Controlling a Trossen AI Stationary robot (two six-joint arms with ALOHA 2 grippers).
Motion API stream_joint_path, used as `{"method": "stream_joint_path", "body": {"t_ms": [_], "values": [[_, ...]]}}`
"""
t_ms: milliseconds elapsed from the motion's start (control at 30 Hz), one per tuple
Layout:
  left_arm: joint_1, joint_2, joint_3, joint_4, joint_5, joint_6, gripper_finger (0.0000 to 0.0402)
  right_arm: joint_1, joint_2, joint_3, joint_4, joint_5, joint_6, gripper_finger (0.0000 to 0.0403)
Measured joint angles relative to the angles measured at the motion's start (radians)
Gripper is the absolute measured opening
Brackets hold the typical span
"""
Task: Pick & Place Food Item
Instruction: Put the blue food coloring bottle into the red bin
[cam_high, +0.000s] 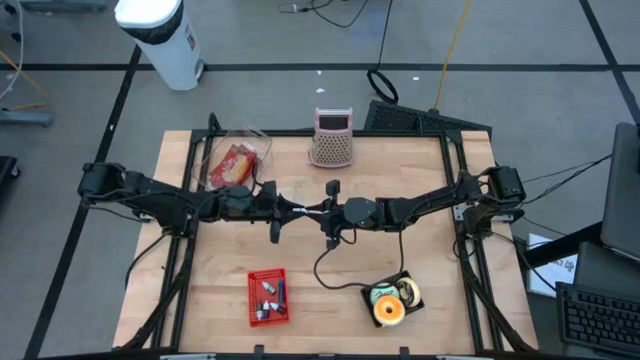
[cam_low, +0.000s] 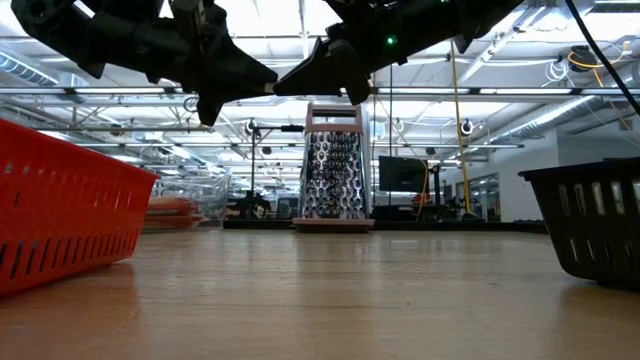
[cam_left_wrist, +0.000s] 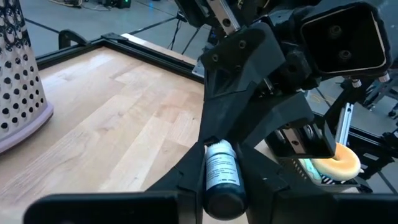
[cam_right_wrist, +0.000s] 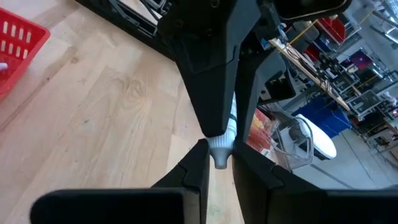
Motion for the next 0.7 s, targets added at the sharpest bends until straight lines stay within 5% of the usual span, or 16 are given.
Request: {"method": "stream_joint_path", "body": {"t_ms": [300,400,533,700], "values": [[-0.025,-0.112,0.002,-0.151,-0.005,0.025,0.0078,0.006,-0.08,0.002,-0.111,0.049,0.218,0.0129],[-0.065,-0.162,0.002,-0.255,0.086,-0.011,0.007,0.012,-0.151,0.001,-0.211,0.048,0.257,0.0153],[-0.19,-0.166,0.001,-0.369,0.265,-0.117,0.0068,0.013,-0.242,0.001,-0.322,0.047,0.305,0.0172],[-0.403,-0.09,0.0,-0.417,0.239,-0.22,0.0075,0.013,-0.3,0.0,-0.417,0.048,0.334,0.0176]]}}
